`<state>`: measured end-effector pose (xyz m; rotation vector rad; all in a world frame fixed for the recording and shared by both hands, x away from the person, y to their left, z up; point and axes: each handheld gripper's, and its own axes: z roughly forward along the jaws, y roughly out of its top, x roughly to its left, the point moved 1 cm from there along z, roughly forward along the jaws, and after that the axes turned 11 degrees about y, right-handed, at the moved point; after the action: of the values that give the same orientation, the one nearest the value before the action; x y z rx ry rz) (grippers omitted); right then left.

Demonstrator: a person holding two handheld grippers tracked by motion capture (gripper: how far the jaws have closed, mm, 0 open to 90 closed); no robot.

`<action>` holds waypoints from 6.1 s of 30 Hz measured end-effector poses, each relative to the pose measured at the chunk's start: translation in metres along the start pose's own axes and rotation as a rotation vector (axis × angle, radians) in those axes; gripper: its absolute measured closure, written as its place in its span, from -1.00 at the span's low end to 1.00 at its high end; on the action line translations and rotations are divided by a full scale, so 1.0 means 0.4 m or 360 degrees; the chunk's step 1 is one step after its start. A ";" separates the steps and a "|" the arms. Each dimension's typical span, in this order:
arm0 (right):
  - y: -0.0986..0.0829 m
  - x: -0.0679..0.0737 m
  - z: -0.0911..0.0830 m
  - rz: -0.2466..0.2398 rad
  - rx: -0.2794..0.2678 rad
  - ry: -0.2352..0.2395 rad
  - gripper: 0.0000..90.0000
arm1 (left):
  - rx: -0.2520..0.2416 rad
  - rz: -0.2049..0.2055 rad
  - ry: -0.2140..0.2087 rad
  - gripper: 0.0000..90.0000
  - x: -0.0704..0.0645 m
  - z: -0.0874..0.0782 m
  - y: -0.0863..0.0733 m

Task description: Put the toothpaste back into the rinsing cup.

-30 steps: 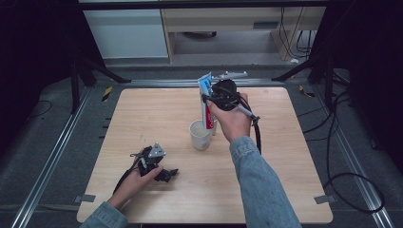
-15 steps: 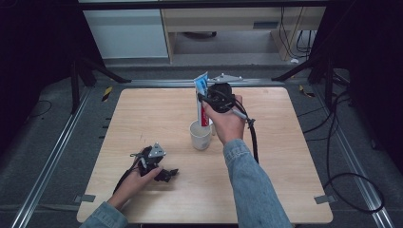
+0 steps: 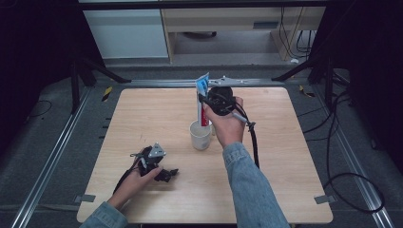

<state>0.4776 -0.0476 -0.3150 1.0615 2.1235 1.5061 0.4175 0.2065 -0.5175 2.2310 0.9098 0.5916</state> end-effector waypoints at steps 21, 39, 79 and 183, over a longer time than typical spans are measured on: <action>-0.032 0.002 0.019 0.0007 -0.0025 0.0001 0.64 | 0.0000 -0.0003 -0.0004 -1.00 0.000 0.000 0.000; -0.082 0.000 0.050 0.0016 -0.0013 -0.0008 0.64 | -0.0002 -0.0004 -0.0004 -1.00 -0.001 0.000 0.000; -0.177 -0.012 0.093 0.0090 -0.0040 -0.0046 0.63 | -0.0002 -0.0009 -0.0006 -1.00 -0.001 0.000 0.000; -0.208 -0.053 0.059 0.0079 0.0127 -0.0199 -0.16 | 0.0002 -0.0001 -0.0008 -1.00 0.000 0.000 0.000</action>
<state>0.4749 -0.0610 -0.4030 1.2119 2.1002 1.3488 0.4174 0.2064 -0.5176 2.2321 0.9085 0.5851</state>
